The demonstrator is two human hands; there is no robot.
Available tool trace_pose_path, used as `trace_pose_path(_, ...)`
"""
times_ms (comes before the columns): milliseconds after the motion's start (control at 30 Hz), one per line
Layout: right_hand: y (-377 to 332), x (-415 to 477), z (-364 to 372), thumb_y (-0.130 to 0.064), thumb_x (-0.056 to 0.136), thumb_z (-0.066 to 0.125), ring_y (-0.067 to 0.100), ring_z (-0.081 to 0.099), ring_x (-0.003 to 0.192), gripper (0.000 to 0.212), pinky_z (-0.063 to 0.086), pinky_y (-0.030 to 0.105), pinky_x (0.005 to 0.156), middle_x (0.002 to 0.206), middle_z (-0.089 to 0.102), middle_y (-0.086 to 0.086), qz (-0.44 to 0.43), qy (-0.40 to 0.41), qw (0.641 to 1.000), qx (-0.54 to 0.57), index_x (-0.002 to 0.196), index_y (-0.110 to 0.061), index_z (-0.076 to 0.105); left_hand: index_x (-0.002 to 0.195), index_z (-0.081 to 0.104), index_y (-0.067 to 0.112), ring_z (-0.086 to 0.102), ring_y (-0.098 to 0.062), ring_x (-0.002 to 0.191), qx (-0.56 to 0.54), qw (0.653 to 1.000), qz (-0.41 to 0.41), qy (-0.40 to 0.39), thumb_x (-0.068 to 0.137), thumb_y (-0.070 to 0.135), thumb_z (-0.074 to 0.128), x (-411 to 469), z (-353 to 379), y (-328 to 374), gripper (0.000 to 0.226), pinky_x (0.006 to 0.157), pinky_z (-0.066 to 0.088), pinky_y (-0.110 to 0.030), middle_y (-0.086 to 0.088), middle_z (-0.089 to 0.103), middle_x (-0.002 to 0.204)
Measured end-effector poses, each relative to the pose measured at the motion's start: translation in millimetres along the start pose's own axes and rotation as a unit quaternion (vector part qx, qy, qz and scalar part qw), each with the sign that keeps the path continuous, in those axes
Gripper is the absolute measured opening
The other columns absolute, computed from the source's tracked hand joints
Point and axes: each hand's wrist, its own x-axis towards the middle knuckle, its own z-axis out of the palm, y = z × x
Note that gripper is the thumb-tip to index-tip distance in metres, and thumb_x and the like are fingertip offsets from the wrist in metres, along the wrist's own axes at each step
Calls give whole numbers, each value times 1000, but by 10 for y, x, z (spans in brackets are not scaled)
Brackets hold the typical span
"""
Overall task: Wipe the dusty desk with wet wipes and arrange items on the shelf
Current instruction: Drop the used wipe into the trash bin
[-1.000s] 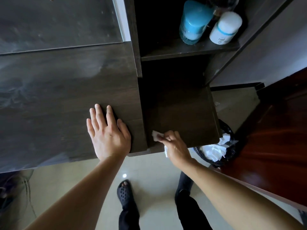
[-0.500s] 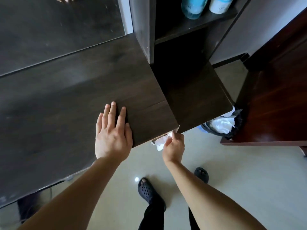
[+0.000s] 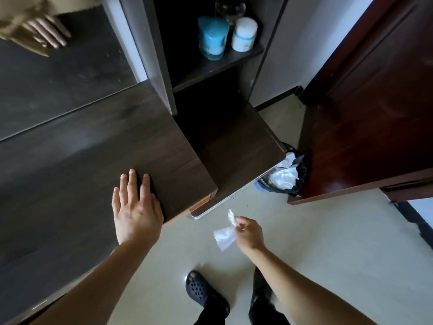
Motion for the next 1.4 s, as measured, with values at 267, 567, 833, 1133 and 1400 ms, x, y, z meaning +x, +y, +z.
trace_pose_path(267,825,305,-1079,-1,80,48,24,58,69,31,37,23,50,60,64,1,165,104,976,94,71,-16,74,115,64,8,44,-32,128,-99,983,138,-66,84,22,41,15,243,1297,41,107,37,-50,-13,56,130)
trace_pose_path(567,1377,1475,-1960,-12,67,55,18,59,73,30,45,24,62,99,72,2,229,122,954,150,90,-21,72,109,64,10,57,-29,99,-95,971,142,-165,84,13,53,657,1217,2644,27,89,44,-40,-10,61,109)
trace_pose_path(833,1607,3095,-2003,-8,73,64,29,63,103,29,49,29,82,109,68,11,210,74,974,50,102,-13,68,112,59,4,46,-39,123,-8,987,139,-78,84,20,48,1563,2307,3296,34,96,44,-49,-22,49,132)
trace_pose_path(1133,1768,3893,-1556,1,78,54,27,59,111,35,48,31,91,119,65,12,137,-8,989,-58,110,-7,67,116,62,6,24,-38,141,-7,987,155,-32,96,24,40,1508,2656,3173,34,115,20,-48,-22,36,147)
trace_pose_path(1400,1798,3839,-1567,-2,78,58,27,59,113,39,47,35,96,123,63,12,116,-43,990,-64,116,-8,65,111,63,6,25,-38,140,-7,986,166,-27,96,24,42,1519,2645,3157,31,115,21,-48,-22,37,146)
